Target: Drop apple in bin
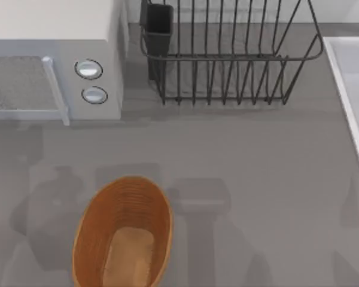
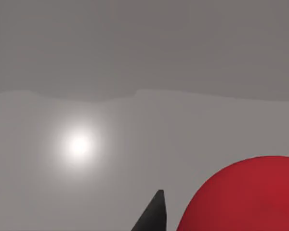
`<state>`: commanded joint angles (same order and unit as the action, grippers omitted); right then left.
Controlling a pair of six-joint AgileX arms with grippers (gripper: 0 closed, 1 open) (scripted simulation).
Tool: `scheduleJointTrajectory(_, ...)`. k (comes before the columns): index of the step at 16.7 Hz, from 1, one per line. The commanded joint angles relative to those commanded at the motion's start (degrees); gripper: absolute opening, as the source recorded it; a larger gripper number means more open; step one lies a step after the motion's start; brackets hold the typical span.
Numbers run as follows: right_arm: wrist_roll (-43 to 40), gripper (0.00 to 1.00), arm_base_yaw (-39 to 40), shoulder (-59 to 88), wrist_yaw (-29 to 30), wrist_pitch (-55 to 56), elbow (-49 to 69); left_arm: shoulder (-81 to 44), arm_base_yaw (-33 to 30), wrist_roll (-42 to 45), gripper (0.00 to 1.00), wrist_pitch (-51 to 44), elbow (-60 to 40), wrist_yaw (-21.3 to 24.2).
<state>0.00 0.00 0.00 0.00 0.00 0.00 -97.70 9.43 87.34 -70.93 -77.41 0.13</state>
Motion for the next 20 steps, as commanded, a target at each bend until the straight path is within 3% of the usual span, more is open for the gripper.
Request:
scheduleJointTrajectory(3,0.0,1.0,0.0,0.0,0.0,0.0,0.0,2.1,0.0,-0.5,0.0,-4.8,-3.8,0.0)
scheduleJointTrajectory(8,0.0,1.0,0.0,0.0,0.0,0.0,0.0,2.1,0.0,-0.4,0.0,-5.1,-4.0,0.0)
scheduleJointTrajectory(11,0.0,1.0,0.0,0.0,0.0,0.0,0.0,0.7,-3.8,2.5,0.0,-6.8,-5.5,-0.9)
scheduleJointTrajectory(15,0.0,1.0,0.0,0.0,0.0,0.0,0.0,-2.8,-16.9,10.6,0.0,-11.4,-9.3,-3.5)
scheduleJointTrajectory(20,0.0,1.0,0.0,0.0,0.0,0.0,0.0,-7.7,-40.9,23.2,0.0,-18.5,-14.4,-7.5)
